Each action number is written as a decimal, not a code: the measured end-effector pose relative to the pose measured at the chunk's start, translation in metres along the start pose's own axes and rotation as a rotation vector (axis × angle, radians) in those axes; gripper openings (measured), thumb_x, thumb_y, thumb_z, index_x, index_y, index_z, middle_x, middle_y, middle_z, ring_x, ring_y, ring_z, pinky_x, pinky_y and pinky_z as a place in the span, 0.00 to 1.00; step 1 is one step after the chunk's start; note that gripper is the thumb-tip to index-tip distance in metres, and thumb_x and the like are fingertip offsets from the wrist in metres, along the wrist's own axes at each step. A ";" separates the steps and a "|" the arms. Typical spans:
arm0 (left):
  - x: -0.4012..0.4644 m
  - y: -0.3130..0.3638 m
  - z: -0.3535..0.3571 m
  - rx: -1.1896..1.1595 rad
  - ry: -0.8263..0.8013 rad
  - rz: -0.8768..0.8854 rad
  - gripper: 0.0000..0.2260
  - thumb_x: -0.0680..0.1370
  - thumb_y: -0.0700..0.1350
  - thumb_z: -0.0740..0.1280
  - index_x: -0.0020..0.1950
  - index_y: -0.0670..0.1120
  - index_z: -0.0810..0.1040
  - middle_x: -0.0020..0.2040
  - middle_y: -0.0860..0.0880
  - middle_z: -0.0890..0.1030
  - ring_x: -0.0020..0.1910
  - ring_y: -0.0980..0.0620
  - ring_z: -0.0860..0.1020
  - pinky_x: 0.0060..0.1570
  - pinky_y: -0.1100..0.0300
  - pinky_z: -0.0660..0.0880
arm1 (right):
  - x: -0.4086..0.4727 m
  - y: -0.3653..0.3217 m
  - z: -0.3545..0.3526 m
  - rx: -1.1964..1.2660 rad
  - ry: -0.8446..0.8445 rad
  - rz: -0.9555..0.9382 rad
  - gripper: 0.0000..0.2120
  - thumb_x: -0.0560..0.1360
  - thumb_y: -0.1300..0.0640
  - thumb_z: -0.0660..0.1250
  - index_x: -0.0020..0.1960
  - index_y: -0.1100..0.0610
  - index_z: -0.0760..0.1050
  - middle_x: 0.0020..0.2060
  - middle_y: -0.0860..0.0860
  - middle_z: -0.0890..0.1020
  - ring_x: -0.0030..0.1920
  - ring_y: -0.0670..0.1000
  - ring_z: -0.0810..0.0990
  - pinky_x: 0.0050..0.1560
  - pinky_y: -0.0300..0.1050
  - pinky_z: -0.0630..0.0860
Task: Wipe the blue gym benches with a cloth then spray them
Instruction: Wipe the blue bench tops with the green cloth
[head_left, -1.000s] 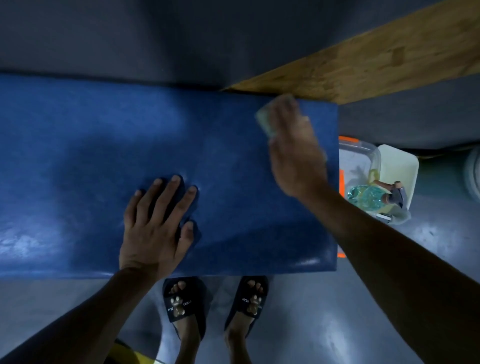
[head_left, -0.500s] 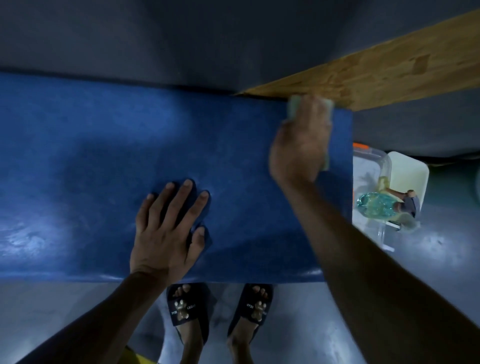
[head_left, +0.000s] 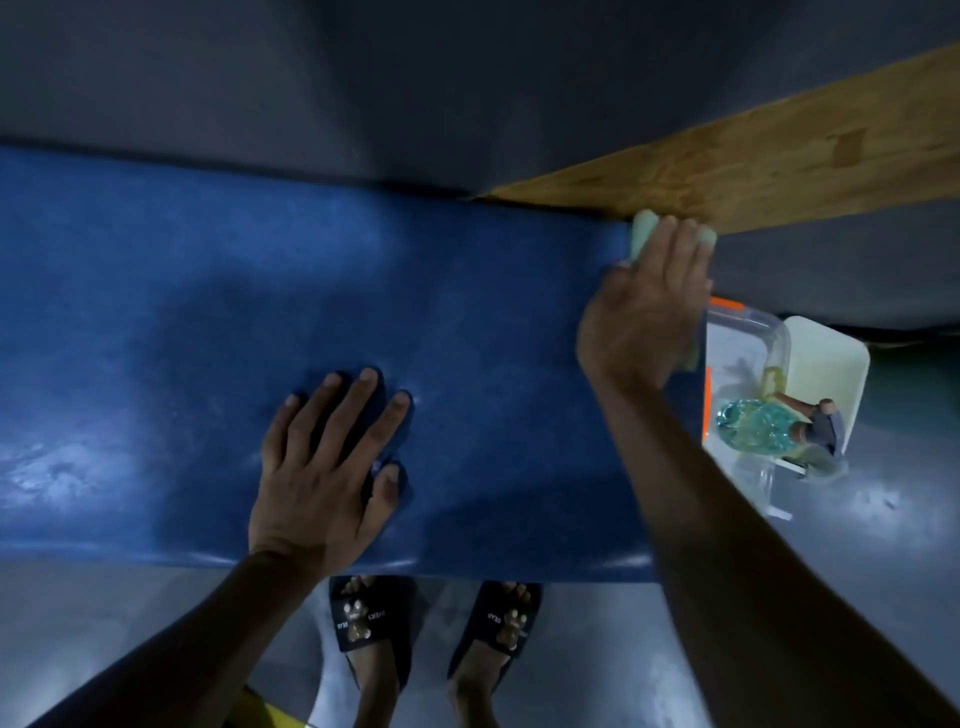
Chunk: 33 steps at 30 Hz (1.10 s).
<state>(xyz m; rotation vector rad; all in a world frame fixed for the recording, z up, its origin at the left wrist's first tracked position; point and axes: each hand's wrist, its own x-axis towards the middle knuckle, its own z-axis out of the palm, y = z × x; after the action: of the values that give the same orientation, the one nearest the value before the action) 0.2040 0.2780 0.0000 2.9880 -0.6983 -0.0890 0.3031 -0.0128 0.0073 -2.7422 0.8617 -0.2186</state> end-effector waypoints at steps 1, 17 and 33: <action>0.000 0.000 0.001 0.003 0.002 0.003 0.26 0.80 0.57 0.54 0.79 0.53 0.63 0.78 0.44 0.66 0.75 0.37 0.65 0.75 0.38 0.56 | -0.008 -0.021 0.004 -0.020 -0.016 -0.041 0.30 0.79 0.52 0.47 0.79 0.61 0.60 0.78 0.58 0.62 0.79 0.59 0.58 0.77 0.59 0.56; 0.000 0.002 0.001 -0.015 0.031 0.011 0.26 0.80 0.56 0.55 0.78 0.50 0.66 0.78 0.43 0.66 0.75 0.36 0.64 0.75 0.39 0.55 | -0.026 0.051 -0.025 0.002 -0.096 -0.277 0.28 0.82 0.56 0.51 0.80 0.61 0.55 0.80 0.58 0.56 0.81 0.56 0.53 0.78 0.58 0.55; -0.001 -0.005 0.003 -0.110 0.043 0.032 0.26 0.80 0.58 0.55 0.77 0.52 0.68 0.78 0.46 0.66 0.76 0.40 0.63 0.76 0.41 0.54 | -0.022 -0.048 0.016 -0.014 0.061 0.023 0.29 0.79 0.53 0.51 0.79 0.61 0.61 0.78 0.57 0.64 0.79 0.59 0.59 0.78 0.59 0.55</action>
<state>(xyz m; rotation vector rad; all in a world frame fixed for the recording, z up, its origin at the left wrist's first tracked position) 0.2049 0.2832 -0.0037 2.8643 -0.7123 -0.0587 0.3145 0.0411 0.0045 -2.7498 0.9131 -0.2941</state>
